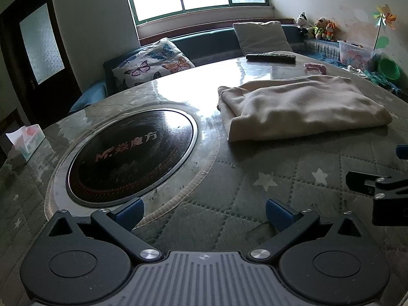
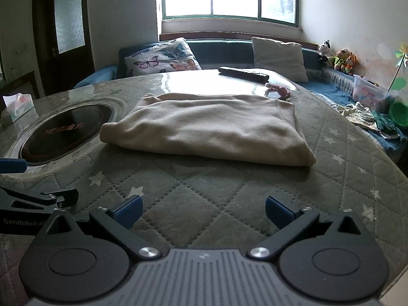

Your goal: Fold clothes

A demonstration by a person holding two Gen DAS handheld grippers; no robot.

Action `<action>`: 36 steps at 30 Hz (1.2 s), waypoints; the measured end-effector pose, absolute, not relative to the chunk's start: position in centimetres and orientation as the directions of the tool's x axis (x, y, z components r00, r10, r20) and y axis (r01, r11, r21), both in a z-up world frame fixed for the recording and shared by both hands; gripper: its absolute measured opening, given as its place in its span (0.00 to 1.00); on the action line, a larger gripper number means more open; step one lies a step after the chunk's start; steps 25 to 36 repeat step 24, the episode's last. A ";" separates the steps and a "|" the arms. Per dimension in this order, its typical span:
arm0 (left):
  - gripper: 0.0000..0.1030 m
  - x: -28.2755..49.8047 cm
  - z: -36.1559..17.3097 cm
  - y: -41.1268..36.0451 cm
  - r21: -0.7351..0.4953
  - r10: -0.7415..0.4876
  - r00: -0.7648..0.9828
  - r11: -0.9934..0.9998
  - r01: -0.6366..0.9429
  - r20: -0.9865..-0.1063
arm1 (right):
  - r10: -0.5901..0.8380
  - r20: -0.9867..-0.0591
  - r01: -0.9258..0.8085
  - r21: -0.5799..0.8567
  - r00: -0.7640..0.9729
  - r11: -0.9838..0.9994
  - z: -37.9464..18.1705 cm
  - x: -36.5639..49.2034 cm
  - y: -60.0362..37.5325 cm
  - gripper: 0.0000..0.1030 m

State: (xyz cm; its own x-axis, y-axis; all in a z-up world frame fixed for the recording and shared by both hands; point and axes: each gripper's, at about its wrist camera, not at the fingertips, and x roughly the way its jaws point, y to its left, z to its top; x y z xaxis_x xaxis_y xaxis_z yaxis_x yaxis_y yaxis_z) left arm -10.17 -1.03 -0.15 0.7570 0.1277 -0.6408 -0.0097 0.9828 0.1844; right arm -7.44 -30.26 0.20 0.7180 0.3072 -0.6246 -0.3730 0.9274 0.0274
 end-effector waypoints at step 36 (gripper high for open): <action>1.00 -11.6 -0.1 -1.2 0.187 0.122 0.764 0.982 -0.002 -0.634 | 0.318 -0.616 -0.377 0.035 0.721 0.925 0.6 -8.8 -30.0 1.00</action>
